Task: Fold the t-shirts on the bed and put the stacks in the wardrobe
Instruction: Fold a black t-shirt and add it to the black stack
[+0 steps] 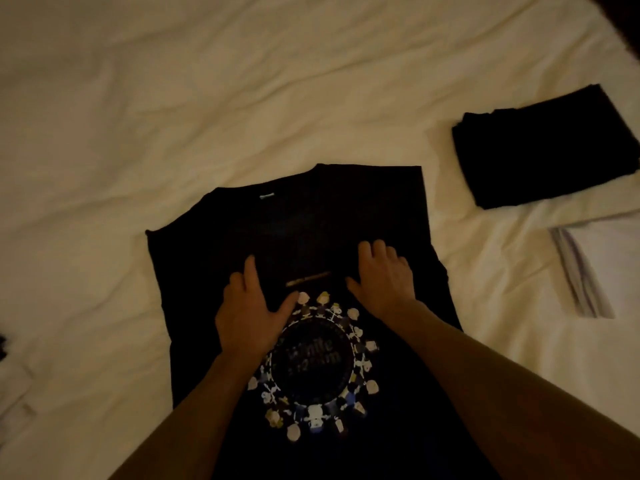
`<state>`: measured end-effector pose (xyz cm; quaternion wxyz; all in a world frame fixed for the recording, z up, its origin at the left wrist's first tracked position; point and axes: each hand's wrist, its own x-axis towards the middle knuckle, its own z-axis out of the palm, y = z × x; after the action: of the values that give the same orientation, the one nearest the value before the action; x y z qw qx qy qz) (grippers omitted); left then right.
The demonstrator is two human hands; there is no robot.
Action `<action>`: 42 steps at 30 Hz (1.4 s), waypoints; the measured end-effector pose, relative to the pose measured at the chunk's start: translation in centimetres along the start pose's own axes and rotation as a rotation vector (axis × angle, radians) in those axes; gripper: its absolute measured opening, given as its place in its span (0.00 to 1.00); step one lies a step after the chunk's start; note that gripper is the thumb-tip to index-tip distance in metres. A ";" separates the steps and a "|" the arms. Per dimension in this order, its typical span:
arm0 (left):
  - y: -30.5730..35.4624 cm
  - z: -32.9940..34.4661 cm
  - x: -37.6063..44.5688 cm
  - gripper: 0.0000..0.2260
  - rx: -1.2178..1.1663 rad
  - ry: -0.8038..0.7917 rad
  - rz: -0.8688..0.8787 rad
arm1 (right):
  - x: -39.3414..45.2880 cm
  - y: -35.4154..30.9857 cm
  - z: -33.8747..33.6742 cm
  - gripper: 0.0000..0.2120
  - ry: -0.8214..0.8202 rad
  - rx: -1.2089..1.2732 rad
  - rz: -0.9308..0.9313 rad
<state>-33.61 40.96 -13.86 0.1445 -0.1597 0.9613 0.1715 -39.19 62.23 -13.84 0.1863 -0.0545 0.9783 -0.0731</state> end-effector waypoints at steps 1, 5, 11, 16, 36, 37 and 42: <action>0.1 0.3 0.1 0.42 0.034 0.010 0.016 | 0.4 -0.1 0.3 0.23 -0.014 -0.027 -0.026; 0.4 1.7 0.2 0.32 0.011 0.040 0.045 | 0.4 0.4 0.7 0.10 -0.029 -0.012 -0.111; 1.0 1.8 0.5 0.29 -0.044 0.086 0.036 | 0.6 -0.7 -0.2 0.06 -0.014 0.041 -0.252; 1.0 2.4 -0.4 0.26 -0.079 0.051 0.113 | 1.5 -3.7 0.5 0.07 -0.103 0.001 -0.328; -0.3 -1.0 0.1 0.23 -0.197 0.008 0.547 | 3.3 0.3 -3.1 0.10 0.045 0.506 -0.093; -1.0 -2.4 1.9 0.22 -0.225 0.146 0.491 | 4.8 1.0 -3.8 0.12 0.170 0.484 -0.057; -5.4 -8.1 13.1 0.27 -0.049 0.279 -0.024 | 13.4 2.4 -6.5 0.29 0.162 0.135 0.016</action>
<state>-45.34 29.75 -12.43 0.0078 -0.1968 0.9657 0.1692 -54.21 63.60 -13.03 0.1103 -0.0277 0.9834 -0.1416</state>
